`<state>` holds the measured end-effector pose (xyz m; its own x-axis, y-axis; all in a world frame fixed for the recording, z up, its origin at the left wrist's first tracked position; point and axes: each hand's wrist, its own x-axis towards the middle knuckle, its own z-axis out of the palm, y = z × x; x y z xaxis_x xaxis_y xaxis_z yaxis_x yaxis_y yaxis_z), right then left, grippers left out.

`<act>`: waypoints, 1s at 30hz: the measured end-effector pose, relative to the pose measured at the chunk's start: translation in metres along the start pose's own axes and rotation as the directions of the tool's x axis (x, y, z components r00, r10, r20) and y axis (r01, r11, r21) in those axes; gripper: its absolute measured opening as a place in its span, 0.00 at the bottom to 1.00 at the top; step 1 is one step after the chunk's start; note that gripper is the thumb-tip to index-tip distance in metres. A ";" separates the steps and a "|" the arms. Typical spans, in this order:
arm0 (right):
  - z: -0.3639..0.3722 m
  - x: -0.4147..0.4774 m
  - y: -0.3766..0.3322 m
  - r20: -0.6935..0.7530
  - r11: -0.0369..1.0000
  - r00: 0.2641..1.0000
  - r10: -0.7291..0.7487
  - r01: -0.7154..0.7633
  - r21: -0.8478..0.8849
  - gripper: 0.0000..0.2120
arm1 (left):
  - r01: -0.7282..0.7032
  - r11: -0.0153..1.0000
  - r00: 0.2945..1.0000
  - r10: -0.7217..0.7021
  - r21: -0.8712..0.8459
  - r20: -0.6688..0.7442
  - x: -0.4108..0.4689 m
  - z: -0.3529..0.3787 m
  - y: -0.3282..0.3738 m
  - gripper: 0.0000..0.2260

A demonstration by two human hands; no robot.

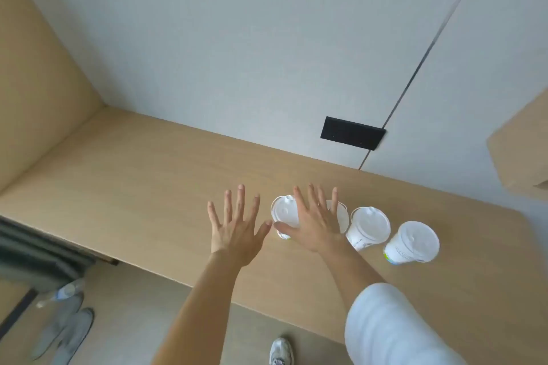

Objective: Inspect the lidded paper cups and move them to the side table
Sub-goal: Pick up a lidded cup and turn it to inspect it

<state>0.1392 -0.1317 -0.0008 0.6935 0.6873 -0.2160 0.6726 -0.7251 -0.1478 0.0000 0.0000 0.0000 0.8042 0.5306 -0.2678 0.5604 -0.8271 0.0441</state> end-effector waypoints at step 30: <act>0.074 -0.114 -0.039 -0.241 0.997 0.968 0.065 -0.073 -0.025 0.47 | -0.157 0.987 0.983 0.158 -0.017 0.093 -0.041 0.037 -0.026 0.35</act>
<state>0.0144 -0.1853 -0.0421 0.7773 0.6290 0.0137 0.6265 -0.7720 -0.1074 -0.0549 -0.0073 -0.0255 0.8608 0.3736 -0.3457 0.4302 -0.8969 0.1021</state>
